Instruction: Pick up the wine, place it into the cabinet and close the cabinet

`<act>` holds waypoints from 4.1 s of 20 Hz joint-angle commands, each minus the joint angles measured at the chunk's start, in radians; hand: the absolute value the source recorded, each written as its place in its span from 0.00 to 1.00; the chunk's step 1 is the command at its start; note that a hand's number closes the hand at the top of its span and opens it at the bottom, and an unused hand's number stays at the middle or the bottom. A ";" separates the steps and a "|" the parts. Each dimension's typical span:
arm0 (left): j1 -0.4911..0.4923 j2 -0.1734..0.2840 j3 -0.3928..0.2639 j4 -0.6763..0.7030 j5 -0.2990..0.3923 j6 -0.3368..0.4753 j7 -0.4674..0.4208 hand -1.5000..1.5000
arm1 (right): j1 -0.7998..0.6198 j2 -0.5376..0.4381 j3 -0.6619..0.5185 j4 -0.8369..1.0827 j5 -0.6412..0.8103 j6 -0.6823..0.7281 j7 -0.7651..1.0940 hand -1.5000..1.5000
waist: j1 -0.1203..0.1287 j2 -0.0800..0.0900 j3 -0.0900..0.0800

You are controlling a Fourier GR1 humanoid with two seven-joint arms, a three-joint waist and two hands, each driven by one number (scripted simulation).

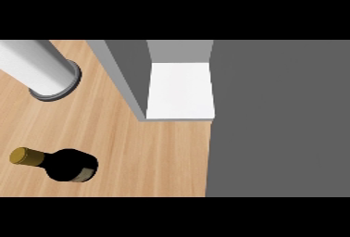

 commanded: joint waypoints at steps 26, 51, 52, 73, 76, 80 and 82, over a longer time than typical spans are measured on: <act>-0.190 -0.138 -0.006 0.529 -0.449 -0.236 -0.343 0.00 | -0.072 -0.004 -0.120 -0.165 -0.123 -0.007 0.167 0.00 | 0.002 0.000 0.000; -0.303 -0.187 -0.077 0.930 -0.788 -0.245 -0.741 0.00 | -0.018 0.054 -0.059 -0.158 -0.061 0.032 0.123 0.00 | -0.001 0.001 0.000; -0.334 -0.156 -0.069 0.981 -0.803 -0.248 -0.761 0.00 | -0.045 0.050 -0.050 -0.173 -0.064 0.021 0.158 0.00 | -0.003 0.001 0.000; -0.416 -0.169 -0.134 1.154 -0.751 -0.315 -0.829 1.00 | -0.021 0.075 -0.014 -0.174 -0.014 0.028 0.148 0.00 | -0.006 -0.001 0.000; -0.403 -0.183 -0.190 1.118 -0.808 -0.309 -0.886 1.00 | -0.078 0.055 -0.063 -0.158 -0.062 0.020 0.182 0.00 | -0.008 -0.001 -0.001; -0.370 -0.138 -0.220 1.094 -0.851 -0.318 -0.951 1.00 | -0.043 0.075 -0.046 -0.118 -0.036 0.044 0.120 0.00 | -0.001 0.000 0.000; -0.371 -0.149 -0.277 1.055 -0.954 -0.221 -1.030 1.00 | -0.079 0.066 -0.060 -0.104 -0.039 0.040 0.133 0.00 | -0.005 0.000 -0.001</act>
